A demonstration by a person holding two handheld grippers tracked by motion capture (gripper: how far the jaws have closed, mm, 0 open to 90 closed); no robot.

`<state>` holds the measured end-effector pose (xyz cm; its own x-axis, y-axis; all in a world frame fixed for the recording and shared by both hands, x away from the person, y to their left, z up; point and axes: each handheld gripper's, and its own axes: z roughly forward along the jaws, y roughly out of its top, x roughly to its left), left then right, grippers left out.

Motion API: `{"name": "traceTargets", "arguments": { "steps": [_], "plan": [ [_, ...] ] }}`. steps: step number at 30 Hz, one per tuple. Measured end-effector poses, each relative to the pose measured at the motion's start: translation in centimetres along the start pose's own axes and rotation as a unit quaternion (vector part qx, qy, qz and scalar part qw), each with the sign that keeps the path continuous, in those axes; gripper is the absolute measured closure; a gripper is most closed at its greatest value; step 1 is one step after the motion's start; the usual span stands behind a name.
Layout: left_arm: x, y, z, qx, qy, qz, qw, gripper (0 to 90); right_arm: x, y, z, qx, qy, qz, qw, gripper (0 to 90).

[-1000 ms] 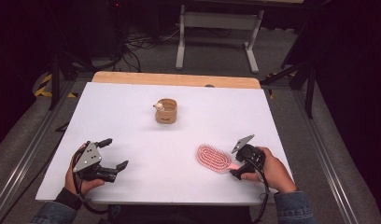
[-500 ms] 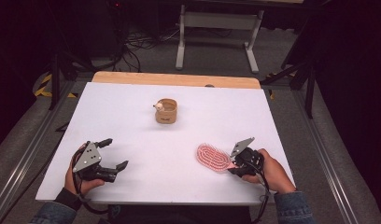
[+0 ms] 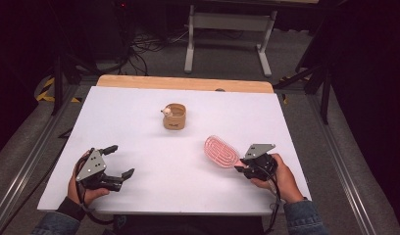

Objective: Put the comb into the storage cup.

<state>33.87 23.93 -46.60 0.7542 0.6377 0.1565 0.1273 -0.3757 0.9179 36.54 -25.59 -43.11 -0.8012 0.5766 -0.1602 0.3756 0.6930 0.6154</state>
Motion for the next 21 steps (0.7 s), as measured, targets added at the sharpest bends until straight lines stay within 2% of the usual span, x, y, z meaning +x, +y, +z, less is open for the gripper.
{"name": "traceTargets", "arguments": {
  "steps": [3, 8, 10, 12, 14, 15, 16, 17, 18, 21],
  "plan": [
    [0.0, 0.0, 0.0, 0.0, -0.003, 0.0, 1.0, 5.8, -0.1, 0.0, -0.2, -0.03, -0.01, 0.013, 0.9994, 69.9],
    [0.0, 0.0, 0.1, 0.0, -0.004, 0.0, 1.0, 5.8, 0.1, 0.2, -0.2, -0.048, -0.031, 0.01, 0.9983, 69.9],
    [0.0, 0.0, 0.1, 0.0, -0.004, 0.0, 1.0, 5.8, 0.1, 0.2, -0.3, -0.055, -0.031, 0.015, 0.9979, 69.9],
    [0.0, 0.0, 0.1, 0.0, -0.005, 0.0, 1.0, 5.8, 0.2, 0.3, -0.4, -0.067, -0.044, 0.016, 0.9967, 69.9],
    [0.0, 0.0, 0.1, -0.001, -0.007, 0.0, 1.0, 5.7, 0.1, 0.3, -0.5, -0.076, -0.04, 0.023, 0.9961, 69.9],
    [0.0, 0.0, 0.1, -0.001, -0.008, -0.001, 1.0, 5.7, 0.2, 0.4, -0.7, -0.086, -0.032, 0.028, 0.9954, 69.9],
    [0.0, 0.0, 0.1, -0.003, -0.008, -0.002, 1.0, 5.6, 0.5, 0.7, -1.1, -0.11, -0.037, 0.032, 0.9928, 69.9],
    [0.0, 0.0, 0.1, -0.002, -0.008, -0.001, 1.0, 5.6, 0.5, 0.7, -1.1, -0.11, -0.037, 0.032, 0.9928, 69.9],
    [0.0, 0.0, 0.1, -0.001, -0.008, -0.001, 1.0, 5.6, 0.6, 0.8, -1.2, -0.114, -0.043, 0.028, 0.9921, 69.9],
    [0.0, 0.0, 0.2, 0.0, -0.008, -0.001, 1.0, 5.6, 1.1, 1.2, -1.5, -0.142, -0.064, 0.029, 0.9874, 69.9]
  ]
}}
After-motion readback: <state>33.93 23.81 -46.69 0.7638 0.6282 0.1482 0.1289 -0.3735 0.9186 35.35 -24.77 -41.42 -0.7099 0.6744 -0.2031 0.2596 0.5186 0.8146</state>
